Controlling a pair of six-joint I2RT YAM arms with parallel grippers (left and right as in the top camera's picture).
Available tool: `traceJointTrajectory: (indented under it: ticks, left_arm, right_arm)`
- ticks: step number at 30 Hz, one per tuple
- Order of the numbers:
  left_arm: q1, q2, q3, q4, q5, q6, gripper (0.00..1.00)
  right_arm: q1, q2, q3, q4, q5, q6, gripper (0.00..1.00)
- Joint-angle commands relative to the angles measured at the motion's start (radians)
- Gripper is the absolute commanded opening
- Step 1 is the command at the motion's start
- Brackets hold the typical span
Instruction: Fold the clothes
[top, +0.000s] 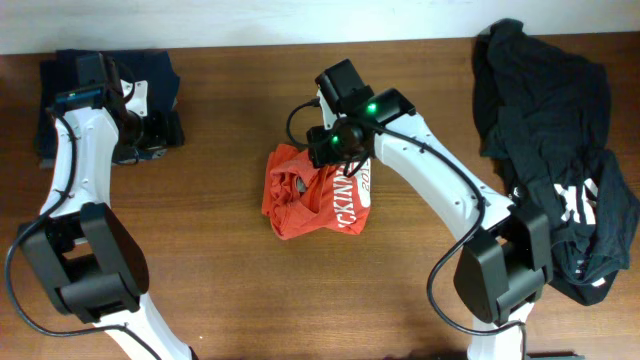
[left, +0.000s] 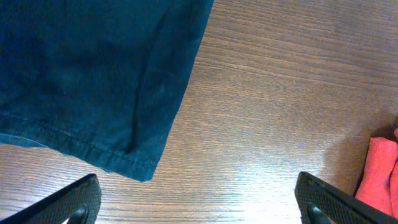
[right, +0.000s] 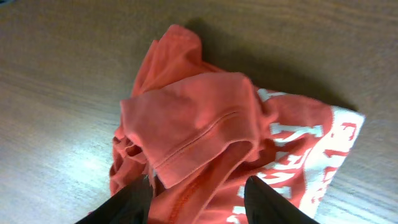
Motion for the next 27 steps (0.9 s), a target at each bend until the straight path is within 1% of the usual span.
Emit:
traceJointTrajectory:
  ticks: [1,6,8,16,18,20,22,23,27]
  left_arm:
    - [0.001,0.009,0.017,0.002,0.0,0.016,0.99]
    - [0.001,0.009,0.017,0.001,0.0,0.016,0.99]
    - [0.001,0.009,0.017,-0.002,0.0,0.016,0.99]
    - [0.001,0.009,0.017,-0.006,-0.001,0.016,0.99]
    - [0.001,0.009,0.017,-0.006,-0.001,0.016,0.99]
    - [0.001,0.009,0.017,-0.006,-0.001,0.016,0.99]
    - [0.001,0.009,0.017,-0.007,-0.001,0.016,0.99]
    - [0.001,0.009,0.017,-0.007,-0.001,0.016,0.99]
    - [0.001,0.009,0.017,-0.006,-0.001,0.016,0.99]
  right_arm:
    - [0.029,0.01,-0.019,-0.003,-0.002,0.071,0.53]
    - [0.069,0.048,-0.027,0.0,-0.003,0.087,0.52]
    - [0.072,0.067,-0.027,-0.008,-0.003,0.104,0.5]
    - [0.073,0.088,-0.03,0.031,0.017,0.113,0.48]
    - [0.073,0.105,-0.03,0.048,0.016,0.123,0.42]
    - [0.073,0.126,-0.03,0.067,0.013,0.13,0.32]
    - [0.073,0.138,-0.031,0.082,0.013,0.13,0.27]
    - [0.073,0.141,-0.03,0.104,0.013,0.13,0.22]
    - [0.073,0.141,-0.03,0.186,0.013,0.13,0.1]
